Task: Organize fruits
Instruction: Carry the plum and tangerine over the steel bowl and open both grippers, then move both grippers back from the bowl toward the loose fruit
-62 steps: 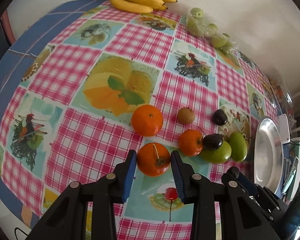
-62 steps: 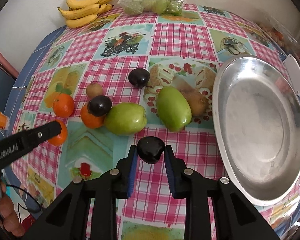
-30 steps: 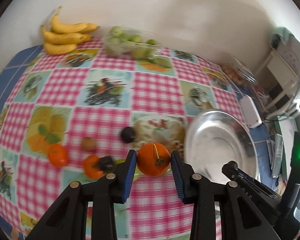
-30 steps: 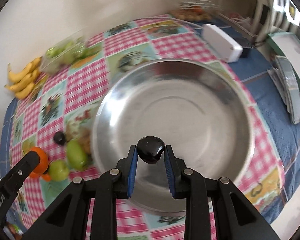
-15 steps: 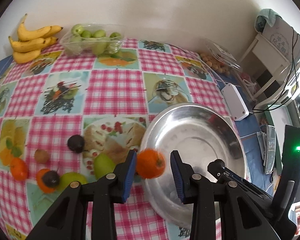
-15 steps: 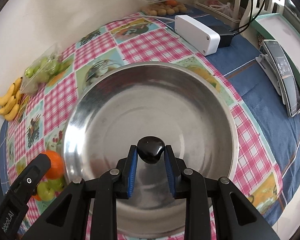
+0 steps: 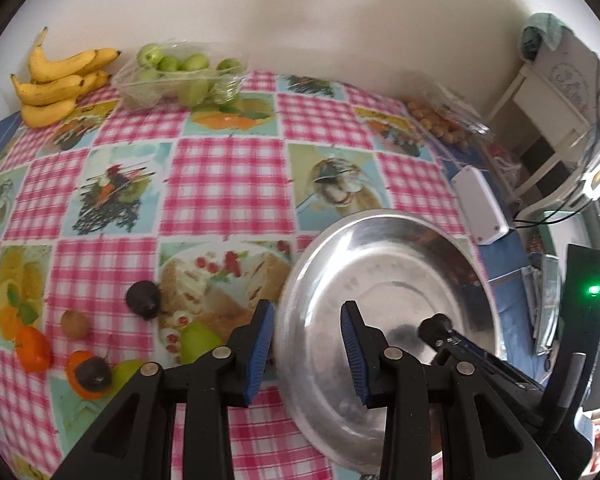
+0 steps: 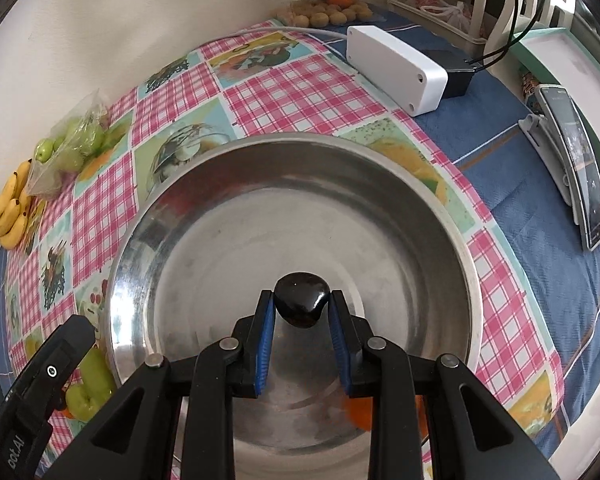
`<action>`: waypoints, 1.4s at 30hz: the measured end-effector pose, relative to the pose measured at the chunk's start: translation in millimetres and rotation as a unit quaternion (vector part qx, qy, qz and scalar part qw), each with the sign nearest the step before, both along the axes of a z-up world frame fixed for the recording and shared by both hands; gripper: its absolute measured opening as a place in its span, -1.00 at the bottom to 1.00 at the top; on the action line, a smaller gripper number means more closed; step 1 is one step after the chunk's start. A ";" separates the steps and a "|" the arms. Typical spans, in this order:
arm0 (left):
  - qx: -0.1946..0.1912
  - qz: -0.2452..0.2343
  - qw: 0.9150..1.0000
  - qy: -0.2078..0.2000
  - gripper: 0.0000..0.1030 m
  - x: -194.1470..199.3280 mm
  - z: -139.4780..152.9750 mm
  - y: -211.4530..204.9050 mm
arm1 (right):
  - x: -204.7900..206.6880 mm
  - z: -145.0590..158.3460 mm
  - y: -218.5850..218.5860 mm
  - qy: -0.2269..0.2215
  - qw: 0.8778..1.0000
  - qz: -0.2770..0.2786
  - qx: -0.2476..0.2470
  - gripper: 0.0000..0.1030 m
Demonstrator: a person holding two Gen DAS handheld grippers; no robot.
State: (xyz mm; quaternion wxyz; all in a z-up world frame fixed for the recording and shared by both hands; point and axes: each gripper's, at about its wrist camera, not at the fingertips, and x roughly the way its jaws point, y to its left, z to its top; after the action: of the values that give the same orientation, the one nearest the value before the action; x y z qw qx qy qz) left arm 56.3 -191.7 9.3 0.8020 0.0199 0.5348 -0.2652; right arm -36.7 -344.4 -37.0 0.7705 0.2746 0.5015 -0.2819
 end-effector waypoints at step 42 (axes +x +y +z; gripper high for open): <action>0.099 0.109 0.989 -0.002 1.00 31.5 -15.1 56.6 | 9.6 2.3 5.4 0.002 0.999 0.043 -0.030 1.00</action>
State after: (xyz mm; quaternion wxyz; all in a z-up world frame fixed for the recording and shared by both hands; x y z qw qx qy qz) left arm 87.8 -135.2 -5.8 0.8215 0.0414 0.5556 -0.1215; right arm -27.1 -339.0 -34.7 0.7890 0.2292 0.5055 -0.2635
